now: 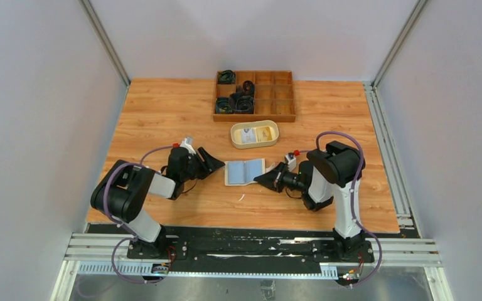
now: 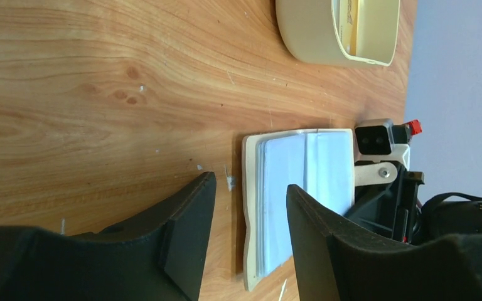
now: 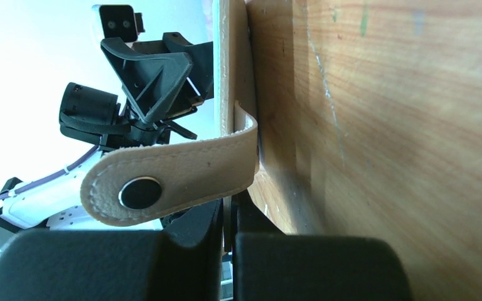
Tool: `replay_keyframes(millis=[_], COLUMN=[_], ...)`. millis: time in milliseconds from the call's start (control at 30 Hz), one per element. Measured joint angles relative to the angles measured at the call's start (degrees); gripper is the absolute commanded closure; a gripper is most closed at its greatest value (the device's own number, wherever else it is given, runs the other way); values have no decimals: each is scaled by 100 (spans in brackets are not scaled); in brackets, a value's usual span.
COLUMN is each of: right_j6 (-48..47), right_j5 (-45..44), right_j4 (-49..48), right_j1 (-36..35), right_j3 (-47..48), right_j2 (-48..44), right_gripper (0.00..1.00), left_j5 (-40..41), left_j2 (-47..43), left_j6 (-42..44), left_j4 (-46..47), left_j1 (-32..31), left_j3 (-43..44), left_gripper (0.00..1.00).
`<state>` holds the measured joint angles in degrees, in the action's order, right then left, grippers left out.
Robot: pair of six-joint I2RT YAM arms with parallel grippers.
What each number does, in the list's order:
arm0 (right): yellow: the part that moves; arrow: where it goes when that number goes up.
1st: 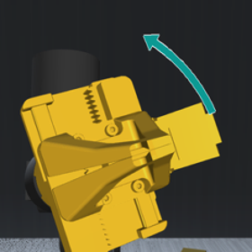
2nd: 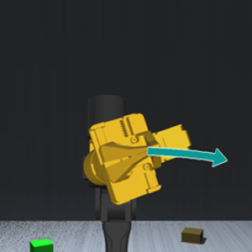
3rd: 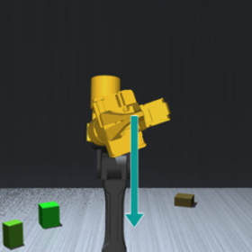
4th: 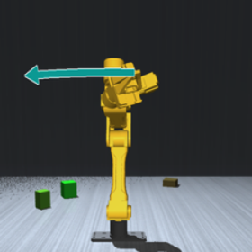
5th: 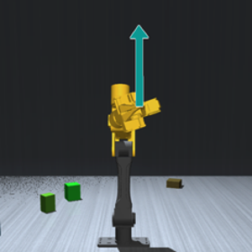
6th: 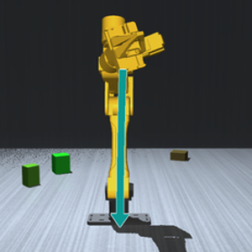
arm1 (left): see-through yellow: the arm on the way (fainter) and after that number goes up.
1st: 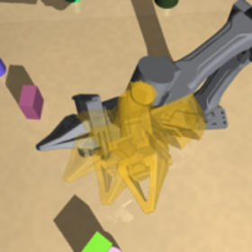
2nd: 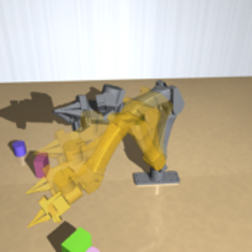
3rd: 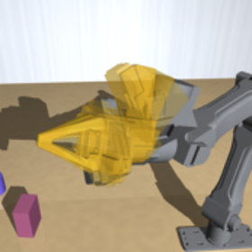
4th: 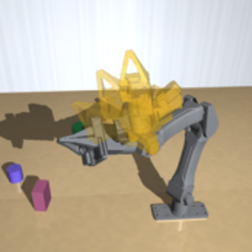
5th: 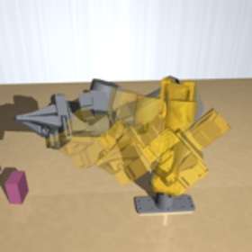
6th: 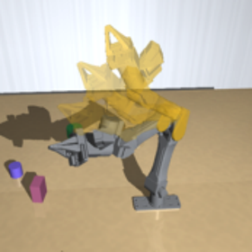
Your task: Take the credit cards out of the card holder
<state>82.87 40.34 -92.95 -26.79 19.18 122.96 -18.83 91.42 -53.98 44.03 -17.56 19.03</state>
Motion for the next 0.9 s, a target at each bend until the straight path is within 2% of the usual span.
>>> replay_keyframes(millis=[267,533,900], right_j6=[667,1294,1362], right_j5=[59,55,46], right_j4=[17,33,31], right_j1=[55,83,92], right_j3=[-212,-225,-227], right_j2=[-428,-634,-654], right_gripper=[100,100,100], left_j5=[-74,-308,-372], left_j2=[94,706,1823], left_j6=[-81,-645,-1895], left_j4=[120,835,2938], left_j1=[-44,-553,-669], left_j3=[15,136,-260], left_gripper=[44,45,46])
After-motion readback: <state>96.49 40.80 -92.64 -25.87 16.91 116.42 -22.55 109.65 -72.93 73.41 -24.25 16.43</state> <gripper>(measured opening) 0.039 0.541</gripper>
